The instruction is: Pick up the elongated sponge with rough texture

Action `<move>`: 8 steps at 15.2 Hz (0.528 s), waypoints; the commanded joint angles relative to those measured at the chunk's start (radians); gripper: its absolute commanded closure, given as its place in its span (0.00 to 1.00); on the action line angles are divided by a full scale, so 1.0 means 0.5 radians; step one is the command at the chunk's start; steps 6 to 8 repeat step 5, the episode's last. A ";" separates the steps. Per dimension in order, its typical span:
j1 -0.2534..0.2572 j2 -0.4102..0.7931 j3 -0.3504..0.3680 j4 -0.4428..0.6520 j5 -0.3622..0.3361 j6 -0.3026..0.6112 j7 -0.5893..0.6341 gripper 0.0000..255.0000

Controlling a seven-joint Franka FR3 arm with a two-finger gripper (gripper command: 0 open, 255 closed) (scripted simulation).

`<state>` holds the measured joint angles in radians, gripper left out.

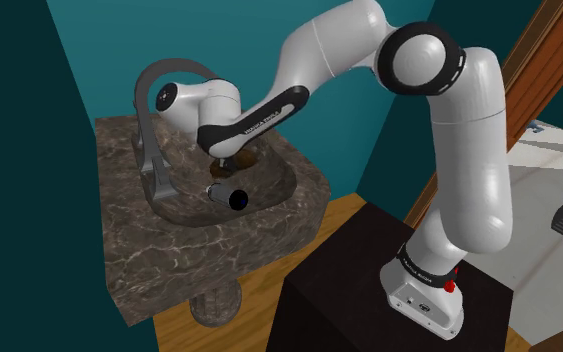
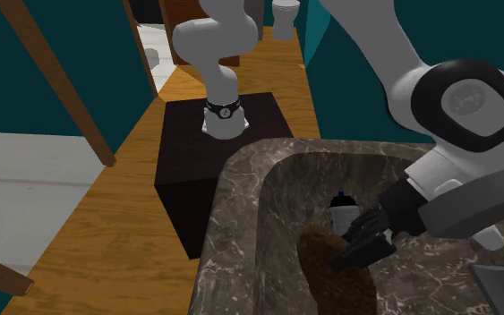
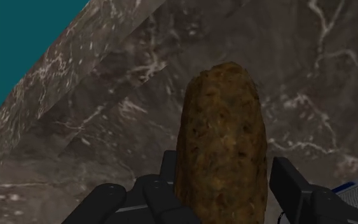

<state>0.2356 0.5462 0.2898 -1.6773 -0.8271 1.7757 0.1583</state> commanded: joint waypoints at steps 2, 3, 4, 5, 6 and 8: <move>-0.002 -0.045 0.008 0.017 0.019 -0.044 -0.040 1.00; -0.003 -0.059 0.011 0.022 0.026 -0.058 -0.052 1.00; -0.003 -0.061 0.011 0.022 0.026 -0.060 -0.054 1.00; -0.003 -0.061 0.011 0.022 0.026 -0.060 -0.054 1.00; -0.003 -0.061 0.011 0.022 0.026 -0.060 -0.054 1.00; -0.003 -0.061 0.011 0.022 0.026 -0.060 -0.054 1.00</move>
